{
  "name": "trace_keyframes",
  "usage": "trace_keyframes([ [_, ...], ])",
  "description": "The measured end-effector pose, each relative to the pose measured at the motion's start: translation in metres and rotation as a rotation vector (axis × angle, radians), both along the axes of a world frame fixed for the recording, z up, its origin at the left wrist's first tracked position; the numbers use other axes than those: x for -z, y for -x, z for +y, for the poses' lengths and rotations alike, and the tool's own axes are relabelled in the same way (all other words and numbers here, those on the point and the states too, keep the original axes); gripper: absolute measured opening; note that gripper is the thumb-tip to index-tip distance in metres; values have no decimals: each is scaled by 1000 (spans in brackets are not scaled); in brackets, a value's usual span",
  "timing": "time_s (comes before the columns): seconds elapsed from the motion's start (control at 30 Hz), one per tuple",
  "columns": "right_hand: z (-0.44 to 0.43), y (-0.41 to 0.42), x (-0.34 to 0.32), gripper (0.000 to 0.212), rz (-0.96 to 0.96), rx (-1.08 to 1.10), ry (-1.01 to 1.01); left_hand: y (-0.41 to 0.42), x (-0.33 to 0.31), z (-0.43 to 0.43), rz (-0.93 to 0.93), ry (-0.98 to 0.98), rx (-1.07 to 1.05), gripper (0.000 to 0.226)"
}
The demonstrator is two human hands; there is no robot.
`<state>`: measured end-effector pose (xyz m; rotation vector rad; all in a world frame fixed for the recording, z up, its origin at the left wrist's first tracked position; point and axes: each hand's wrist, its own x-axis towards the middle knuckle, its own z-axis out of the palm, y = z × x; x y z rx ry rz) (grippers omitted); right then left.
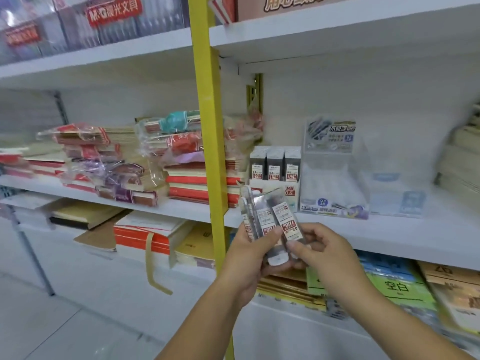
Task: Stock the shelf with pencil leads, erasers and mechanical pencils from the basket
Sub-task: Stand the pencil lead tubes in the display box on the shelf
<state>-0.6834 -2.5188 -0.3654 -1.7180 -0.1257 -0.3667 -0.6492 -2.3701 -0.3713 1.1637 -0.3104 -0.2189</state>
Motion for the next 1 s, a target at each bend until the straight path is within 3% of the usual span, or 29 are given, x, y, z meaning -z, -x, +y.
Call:
trace_keyframes([
  [0.23,-36,-26,-78,18,-274,306,346,-17,-16,20,-30,-6,-151,30],
  [0.4,-43,-64,-136,31,-326,285,599,-31,-19,21,-57,-11,-191,31],
  [0.53,-37,-80,-159,27,-398,351,805,-39,-19,20,-65,17,-202,28],
  [0.77,-29,-99,-167,32,-414,331,975,-44,-18,20,-72,5,-202,27],
  [1.0,-35,-119,-134,26,-258,326,917,-41,-18,22,-103,-17,-194,28],
])
